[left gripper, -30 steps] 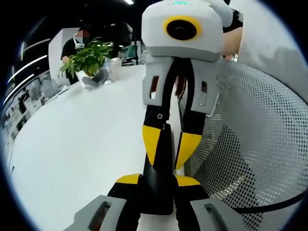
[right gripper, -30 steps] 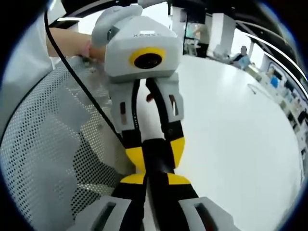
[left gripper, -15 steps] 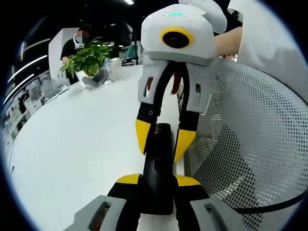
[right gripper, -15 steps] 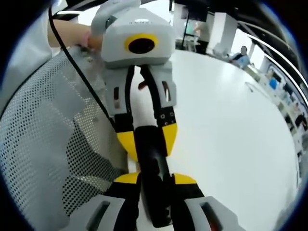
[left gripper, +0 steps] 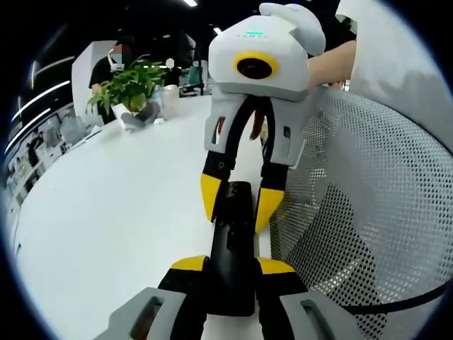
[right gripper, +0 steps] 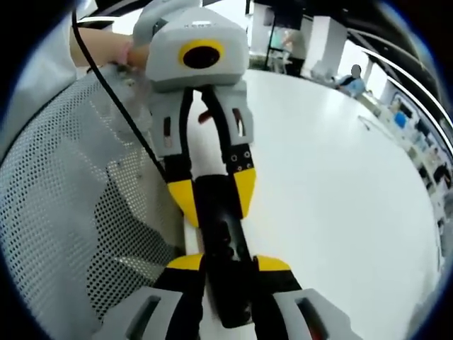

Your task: Press the specified remote control buttons in sequence, fully releasing each button before pressing the next.

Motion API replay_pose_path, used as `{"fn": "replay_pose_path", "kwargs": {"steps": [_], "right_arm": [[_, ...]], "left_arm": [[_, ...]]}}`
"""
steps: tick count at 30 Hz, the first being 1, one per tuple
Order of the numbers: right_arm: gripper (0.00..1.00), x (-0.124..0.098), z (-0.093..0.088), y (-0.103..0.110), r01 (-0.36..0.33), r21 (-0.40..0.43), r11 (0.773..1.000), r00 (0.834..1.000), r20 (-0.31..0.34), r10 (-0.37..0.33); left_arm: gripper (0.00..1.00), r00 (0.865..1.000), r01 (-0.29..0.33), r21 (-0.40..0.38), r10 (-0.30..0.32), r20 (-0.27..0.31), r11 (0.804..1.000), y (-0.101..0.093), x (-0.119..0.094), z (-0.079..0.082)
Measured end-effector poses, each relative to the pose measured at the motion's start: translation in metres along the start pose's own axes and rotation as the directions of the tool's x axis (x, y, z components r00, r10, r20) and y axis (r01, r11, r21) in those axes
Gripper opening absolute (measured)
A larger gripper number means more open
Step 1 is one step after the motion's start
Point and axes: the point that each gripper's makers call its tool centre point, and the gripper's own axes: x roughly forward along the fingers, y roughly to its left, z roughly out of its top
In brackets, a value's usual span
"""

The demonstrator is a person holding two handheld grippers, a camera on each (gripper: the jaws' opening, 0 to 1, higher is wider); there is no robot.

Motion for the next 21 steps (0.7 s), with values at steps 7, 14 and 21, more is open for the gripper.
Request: {"fn": "replay_pose_path", "kwargs": {"steps": [7,14,21], "right_arm": [[0.24,0.0001,-0.0025,-0.0012,0.003,0.021,1.000,1.000,0.013,-0.004],[0.24,0.0002,-0.0023,-0.0013,0.007,0.027,1.000,1.000,0.030,-0.008],[0.24,0.0009,-0.0016,-0.0018,0.004,0.037,0.999,0.999,0.049,-0.006]], "left_arm": [[0.25,1.000,-0.003,-0.002,0.003,-0.001,1.000,0.0001,0.0001,0.0003],[0.25,1.000,-0.009,0.000,0.009,-0.002,1.000,0.0001,0.0005,0.0006],[0.26,1.000,-0.017,-0.004,0.017,-0.004,1.000,0.0007,0.0008,0.0011]]}}
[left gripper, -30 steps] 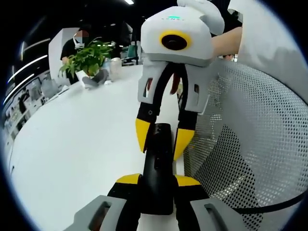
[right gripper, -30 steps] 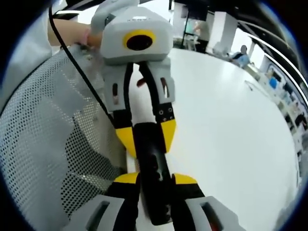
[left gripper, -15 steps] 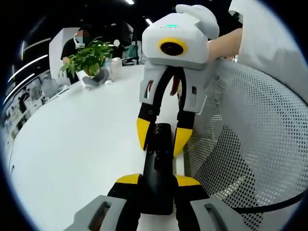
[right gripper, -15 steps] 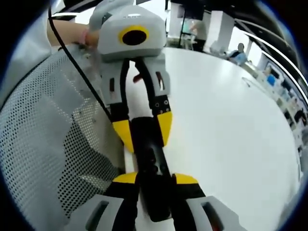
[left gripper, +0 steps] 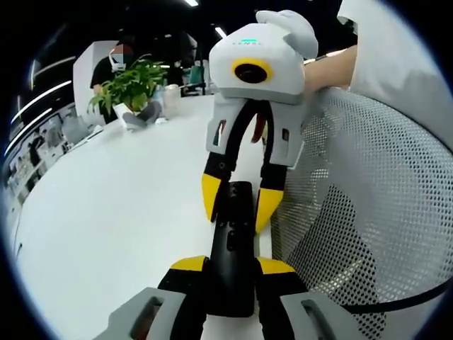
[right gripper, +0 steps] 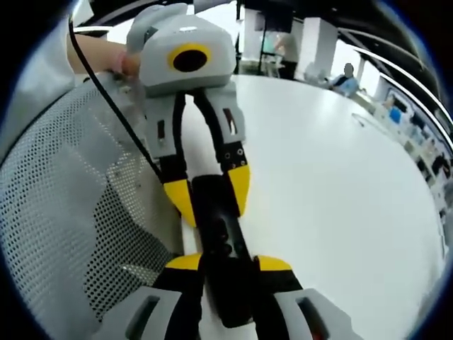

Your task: Press the specified remote control buttons in sequence, fully releasing each button before pressing the next.

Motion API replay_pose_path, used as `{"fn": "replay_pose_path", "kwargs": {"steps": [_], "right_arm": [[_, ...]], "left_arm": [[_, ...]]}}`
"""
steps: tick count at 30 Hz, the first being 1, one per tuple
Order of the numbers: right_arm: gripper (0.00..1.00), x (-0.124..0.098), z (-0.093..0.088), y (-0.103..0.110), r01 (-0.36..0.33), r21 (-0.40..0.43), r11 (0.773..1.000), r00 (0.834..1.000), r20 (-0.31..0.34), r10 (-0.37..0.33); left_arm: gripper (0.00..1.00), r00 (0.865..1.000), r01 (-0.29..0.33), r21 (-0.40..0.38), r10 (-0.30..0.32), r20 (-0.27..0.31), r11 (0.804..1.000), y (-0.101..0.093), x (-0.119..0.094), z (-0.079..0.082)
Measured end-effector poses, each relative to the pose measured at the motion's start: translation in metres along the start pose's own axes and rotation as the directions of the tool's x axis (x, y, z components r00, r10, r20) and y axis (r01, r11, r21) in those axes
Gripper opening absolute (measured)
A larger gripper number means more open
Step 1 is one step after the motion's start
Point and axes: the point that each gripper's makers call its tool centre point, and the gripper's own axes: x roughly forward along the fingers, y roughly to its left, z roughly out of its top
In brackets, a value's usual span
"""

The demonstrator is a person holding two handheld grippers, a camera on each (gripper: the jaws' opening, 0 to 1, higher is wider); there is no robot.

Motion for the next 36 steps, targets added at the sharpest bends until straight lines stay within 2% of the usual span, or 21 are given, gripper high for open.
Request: {"fn": "replay_pose_path", "kwargs": {"steps": [13,18,23,27,30,36], "right_arm": [[0.23,0.002,0.003,-0.001,0.002,0.000,1.000,1.000,0.010,-0.002],[0.23,0.002,0.004,-0.003,0.007,0.011,1.000,1.000,0.017,-0.007],[0.23,0.002,0.004,-0.003,0.008,0.011,1.000,1.000,0.020,-0.009],[0.23,0.003,0.005,-0.004,0.010,0.012,1.000,1.000,0.021,-0.010],[0.23,0.003,0.005,-0.004,0.009,0.011,1.000,1.000,0.025,-0.009],[0.23,0.003,0.005,-0.004,0.010,0.014,1.000,1.000,0.027,-0.010]], "left_arm": [[0.33,1.000,-0.011,-0.050,0.010,-0.011,0.999,0.003,-0.001,0.001],[0.34,0.999,-0.035,-0.087,0.038,0.035,0.996,0.009,-0.008,0.010],[0.38,0.996,-0.072,-0.120,0.078,0.052,0.990,0.019,-0.014,0.012],[0.42,0.994,-0.077,-0.143,0.087,0.062,0.987,0.025,-0.016,0.012],[0.45,0.985,-0.113,-0.233,0.139,0.098,0.966,0.036,-0.023,0.018],[0.47,0.957,-0.210,-0.267,0.253,0.139,0.940,0.060,-0.040,0.029]]}}
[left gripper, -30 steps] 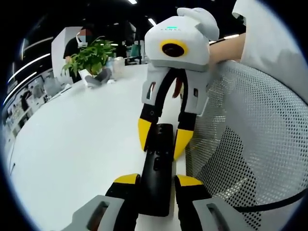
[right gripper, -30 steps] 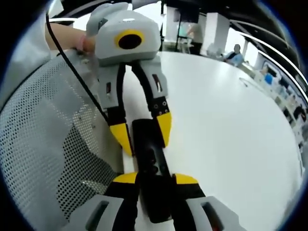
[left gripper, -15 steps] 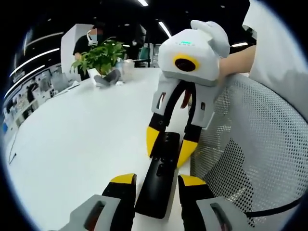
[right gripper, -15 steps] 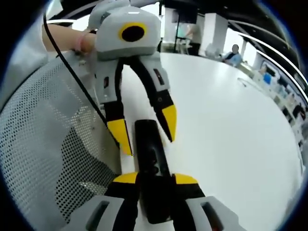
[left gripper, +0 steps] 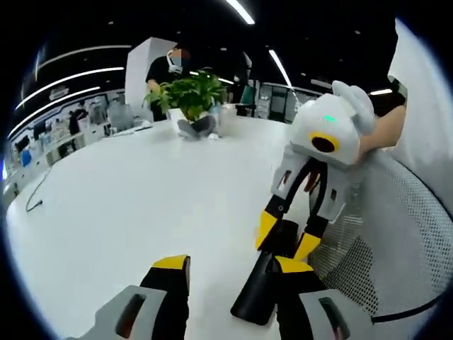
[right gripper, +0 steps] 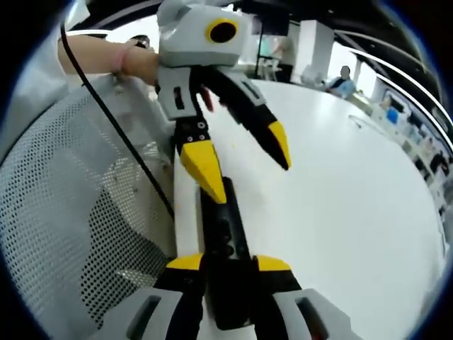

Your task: Press the specified remote control buttons in sequence, fully releasing each button before pressing the next.

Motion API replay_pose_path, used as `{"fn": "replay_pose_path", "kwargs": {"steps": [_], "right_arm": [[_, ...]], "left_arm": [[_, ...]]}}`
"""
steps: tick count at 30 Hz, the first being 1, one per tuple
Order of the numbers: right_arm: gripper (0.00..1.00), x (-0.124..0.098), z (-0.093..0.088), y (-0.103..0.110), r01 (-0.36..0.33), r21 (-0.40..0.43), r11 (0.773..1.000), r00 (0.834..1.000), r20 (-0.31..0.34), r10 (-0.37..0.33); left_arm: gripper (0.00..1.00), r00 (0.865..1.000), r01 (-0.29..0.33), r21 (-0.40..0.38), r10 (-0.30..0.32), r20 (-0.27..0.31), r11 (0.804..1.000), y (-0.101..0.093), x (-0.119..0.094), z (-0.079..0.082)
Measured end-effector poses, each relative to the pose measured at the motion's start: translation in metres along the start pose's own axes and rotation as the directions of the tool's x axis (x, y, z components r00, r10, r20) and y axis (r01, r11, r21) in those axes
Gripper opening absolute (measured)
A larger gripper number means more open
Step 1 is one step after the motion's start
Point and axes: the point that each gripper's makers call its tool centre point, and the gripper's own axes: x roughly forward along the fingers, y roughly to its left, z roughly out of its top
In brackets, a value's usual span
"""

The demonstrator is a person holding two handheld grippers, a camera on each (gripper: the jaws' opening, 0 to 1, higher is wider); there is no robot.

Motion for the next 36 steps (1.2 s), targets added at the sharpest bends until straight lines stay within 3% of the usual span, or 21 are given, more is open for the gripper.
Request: {"fn": "replay_pose_path", "kwargs": {"steps": [4,7,13,16,18,21,27,33,36], "right_arm": [[0.23,0.000,0.000,0.000,-0.001,-0.002,1.000,1.000,0.003,0.001],[0.23,0.000,0.000,0.000,-0.001,-0.002,1.000,1.000,0.004,0.001],[0.23,0.000,0.001,-0.001,0.002,0.003,1.000,1.000,0.007,-0.002],[0.23,0.000,0.000,-0.001,0.002,0.003,1.000,1.000,0.009,-0.002],[0.23,0.000,0.000,-0.001,0.003,0.003,1.000,1.000,0.011,-0.003],[0.23,0.000,0.000,-0.001,0.003,0.003,1.000,1.000,0.012,-0.003],[0.23,0.001,0.000,-0.002,0.003,0.002,1.000,1.000,0.015,-0.003],[0.23,0.000,0.001,-0.002,0.002,0.001,1.000,1.000,0.015,-0.002],[0.23,0.000,0.001,-0.002,0.002,0.001,1.000,1.000,0.016,-0.002]], "left_arm": [[0.48,0.995,-0.073,0.006,0.072,0.062,0.997,0.013,-0.011,0.017],[0.55,0.990,-0.108,-0.032,0.110,0.091,0.994,0.020,-0.017,0.024],[0.56,0.974,-0.193,-0.048,0.197,0.110,0.980,0.033,-0.028,0.034],[0.56,0.951,-0.213,-0.138,0.238,0.199,0.967,0.038,-0.038,0.055],[0.58,0.936,-0.242,-0.148,0.271,0.225,0.959,0.042,-0.044,0.062],[0.62,0.917,-0.293,-0.147,0.321,0.236,0.945,0.048,-0.055,0.068],[0.63,0.888,-0.314,-0.214,0.366,0.280,0.925,0.054,-0.073,0.077],[0.67,0.865,-0.368,-0.215,0.418,0.278,0.905,0.060,-0.088,0.077],[0.72,0.842,-0.393,-0.244,0.454,0.293,0.887,0.066,-0.098,0.076]]}}
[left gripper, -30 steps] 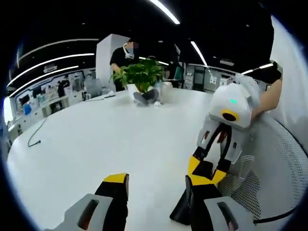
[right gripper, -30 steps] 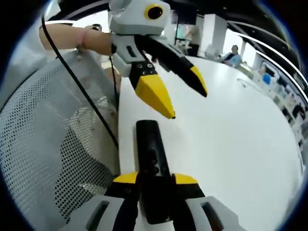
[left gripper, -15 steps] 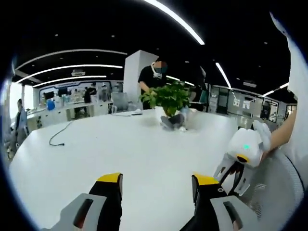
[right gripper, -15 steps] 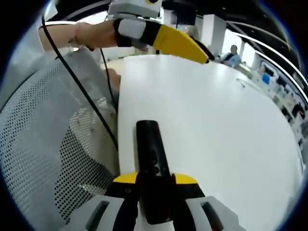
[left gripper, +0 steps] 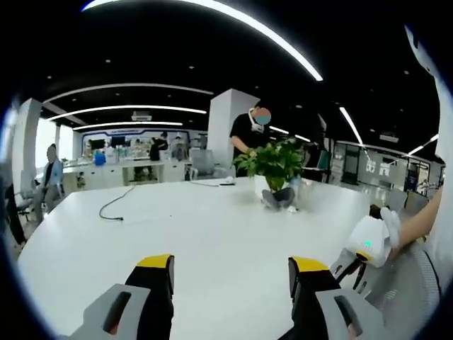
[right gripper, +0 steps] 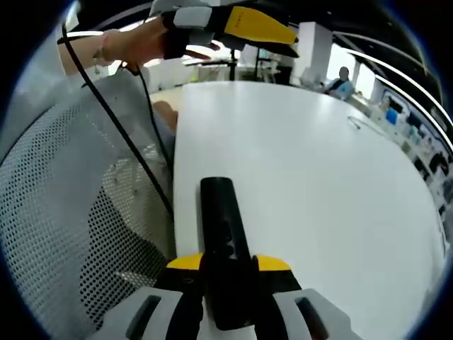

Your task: Press the specified remote control buttons in sequence, fully releasing each button before pressing the next.

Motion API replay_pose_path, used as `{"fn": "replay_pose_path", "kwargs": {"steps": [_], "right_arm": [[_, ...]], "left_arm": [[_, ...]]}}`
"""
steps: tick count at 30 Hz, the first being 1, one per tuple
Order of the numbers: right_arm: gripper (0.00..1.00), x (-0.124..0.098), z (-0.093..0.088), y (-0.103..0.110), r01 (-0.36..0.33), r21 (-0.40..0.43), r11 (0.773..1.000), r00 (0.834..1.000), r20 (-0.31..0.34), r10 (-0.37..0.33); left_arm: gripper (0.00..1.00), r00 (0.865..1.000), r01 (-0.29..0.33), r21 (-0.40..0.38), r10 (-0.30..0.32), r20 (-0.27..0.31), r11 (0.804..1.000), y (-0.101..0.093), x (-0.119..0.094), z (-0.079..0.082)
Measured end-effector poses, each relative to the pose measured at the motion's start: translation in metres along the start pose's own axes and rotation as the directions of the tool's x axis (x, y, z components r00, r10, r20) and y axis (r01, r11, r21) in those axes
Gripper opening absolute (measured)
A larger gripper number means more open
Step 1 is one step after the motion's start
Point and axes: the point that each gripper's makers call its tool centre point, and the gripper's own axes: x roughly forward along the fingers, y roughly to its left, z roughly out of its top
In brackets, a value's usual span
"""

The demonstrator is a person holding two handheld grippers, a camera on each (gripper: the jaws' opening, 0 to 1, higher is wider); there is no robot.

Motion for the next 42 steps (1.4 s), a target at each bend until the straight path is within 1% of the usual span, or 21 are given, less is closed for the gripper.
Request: {"fn": "replay_pose_path", "kwargs": {"steps": [3,7,11,13,17,21,22,24,25,26,27,29,33,37,38,40,42], "right_arm": [[0.23,0.000,0.000,0.000,0.000,0.000,1.000,1.000,0.001,0.000],[0.23,0.000,0.000,0.000,-0.001,0.003,1.000,1.000,0.005,0.001],[0.23,0.000,0.000,0.000,0.000,0.001,1.000,1.000,0.005,0.000],[0.23,0.000,0.000,0.000,0.000,0.001,1.000,1.000,0.005,0.000],[0.23,0.000,0.000,0.000,0.000,0.001,1.000,1.000,0.006,0.000],[0.23,0.000,0.000,0.000,0.001,0.004,1.000,1.000,0.012,-0.001],[0.23,0.000,0.000,0.000,0.001,0.003,1.000,1.000,0.013,-0.001],[0.23,0.000,0.000,0.000,0.001,0.003,1.000,1.000,0.015,-0.001],[0.23,0.000,0.001,0.000,0.001,0.002,1.000,1.000,0.016,-0.001],[0.23,0.000,0.001,0.000,0.001,0.002,1.000,1.000,0.016,-0.001],[0.23,0.000,0.001,0.000,0.001,0.002,1.000,1.000,0.018,-0.001],[0.23,0.000,0.001,0.000,0.001,0.002,1.000,1.000,0.020,-0.001],[0.23,0.000,0.001,0.000,0.001,-0.001,1.000,1.000,0.026,-0.001],[0.23,0.000,0.001,0.000,0.001,-0.002,1.000,1.000,0.029,-0.001],[0.23,0.000,0.001,0.000,0.001,-0.002,1.000,1.000,0.029,-0.001],[0.23,0.001,0.001,0.000,0.001,-0.001,1.000,1.000,0.030,-0.001],[0.23,0.001,0.002,-0.001,0.002,0.000,1.000,0.999,0.035,-0.002]], "left_arm": [[0.75,1.000,-0.022,-0.022,0.022,0.012,1.000,0.004,-0.005,0.002],[0.80,0.998,-0.060,-0.008,0.061,0.019,0.998,0.009,-0.013,0.001],[0.82,0.997,-0.064,-0.030,0.065,0.032,0.998,0.009,-0.020,0.003],[0.84,0.996,-0.076,-0.035,0.077,0.036,0.997,0.011,-0.022,0.002],[0.90,0.994,-0.106,-0.028,0.107,0.035,0.994,0.016,-0.027,0.000],[0.92,0.992,-0.121,-0.020,0.122,0.034,0.992,0.018,-0.031,-0.002],[0.93,0.990,-0.131,-0.010,0.132,0.042,0.991,0.019,-0.033,-0.001],[0.96,0.990,-0.135,-0.006,0.135,0.045,0.991,0.020,-0.033,-0.001],[0.97,0.988,-0.144,-0.011,0.144,0.059,0.990,0.022,-0.032,0.002],[0.98,0.987,-0.148,-0.021,0.149,0.066,0.989,0.023,-0.032,0.003],[0.99,0.985,-0.149,-0.053,0.153,0.076,0.987,0.025,-0.031,0.005],[1.00,0.983,-0.145,-0.072,0.152,0.099,0.987,0.026,-0.032,0.008],[1.00,0.981,-0.130,-0.073,0.139,0.138,0.989,0.023,-0.033,0.015],[1.00,0.978,-0.128,-0.078,0.138,0.154,0.989,0.022,-0.035,0.015],[1.00,0.976,-0.136,-0.086,0.148,0.157,0.987,0.022,-0.035,0.014],[1.00,0.975,-0.149,-0.074,0.159,0.158,0.986,0.019,-0.026,0.016],[1.00,0.975,-0.158,-0.059,0.165,0.151,0.986,0.020,-0.024,0.016]]}}
